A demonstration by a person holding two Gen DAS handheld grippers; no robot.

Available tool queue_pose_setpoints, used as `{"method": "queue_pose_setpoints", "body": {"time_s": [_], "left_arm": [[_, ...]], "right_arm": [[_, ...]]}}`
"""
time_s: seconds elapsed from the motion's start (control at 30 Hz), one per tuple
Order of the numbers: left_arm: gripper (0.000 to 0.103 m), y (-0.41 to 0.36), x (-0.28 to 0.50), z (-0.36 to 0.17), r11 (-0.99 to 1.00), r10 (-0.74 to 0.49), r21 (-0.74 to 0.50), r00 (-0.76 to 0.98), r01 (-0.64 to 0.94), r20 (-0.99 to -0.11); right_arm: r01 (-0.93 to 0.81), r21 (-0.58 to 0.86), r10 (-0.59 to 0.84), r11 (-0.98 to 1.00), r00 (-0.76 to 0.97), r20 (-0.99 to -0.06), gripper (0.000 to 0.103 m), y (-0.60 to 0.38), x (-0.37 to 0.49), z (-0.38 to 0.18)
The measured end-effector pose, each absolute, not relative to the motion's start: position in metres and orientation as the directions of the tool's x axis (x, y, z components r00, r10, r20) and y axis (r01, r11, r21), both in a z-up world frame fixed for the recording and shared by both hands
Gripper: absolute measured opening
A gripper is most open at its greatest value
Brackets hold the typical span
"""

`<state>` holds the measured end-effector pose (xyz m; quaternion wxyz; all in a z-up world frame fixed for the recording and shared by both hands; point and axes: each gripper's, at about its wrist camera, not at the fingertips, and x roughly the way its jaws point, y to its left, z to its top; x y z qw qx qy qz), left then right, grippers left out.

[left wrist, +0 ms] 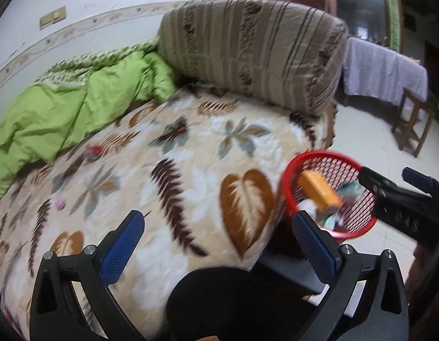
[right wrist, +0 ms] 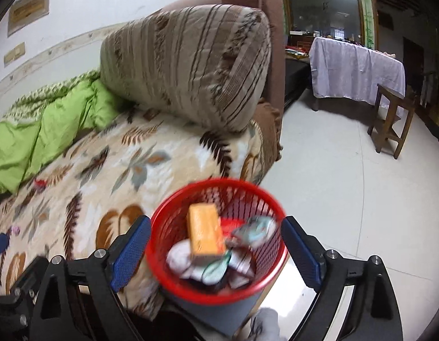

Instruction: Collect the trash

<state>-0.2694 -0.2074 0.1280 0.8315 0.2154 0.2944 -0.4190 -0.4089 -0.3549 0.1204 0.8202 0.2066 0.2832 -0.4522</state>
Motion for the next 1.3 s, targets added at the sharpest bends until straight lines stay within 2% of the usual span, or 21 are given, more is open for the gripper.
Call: {"method": "queue_pose_setpoints", "body": {"time_s": [0.17, 0.37, 1.3], "left_arm": [[0.103, -0.191, -0.262, 0.126, 0.606, -0.523, 0.177, 0.556, 0.776, -0.646], [0.103, -0.184, -0.255, 0.122, 0.626, -0.52, 0.134, 0.54, 0.768, -0.662], [0.103, -0.187, -0.261, 0.115, 0.627, -0.522, 0.11, 0.521, 0.771, -0.675]], "right_arm": [[0.833, 0.023, -0.648, 0.552, 0.446, -0.617, 0.094, -0.332, -0.403, 0.127], [0.827, 0.007, -0.636, 0.562, 0.438, -0.636, 0.094, -0.329, -0.398, 0.124], [0.829, 0.012, -0.617, 0.559, 0.425, -0.663, 0.094, -0.332, -0.396, 0.118]]}}
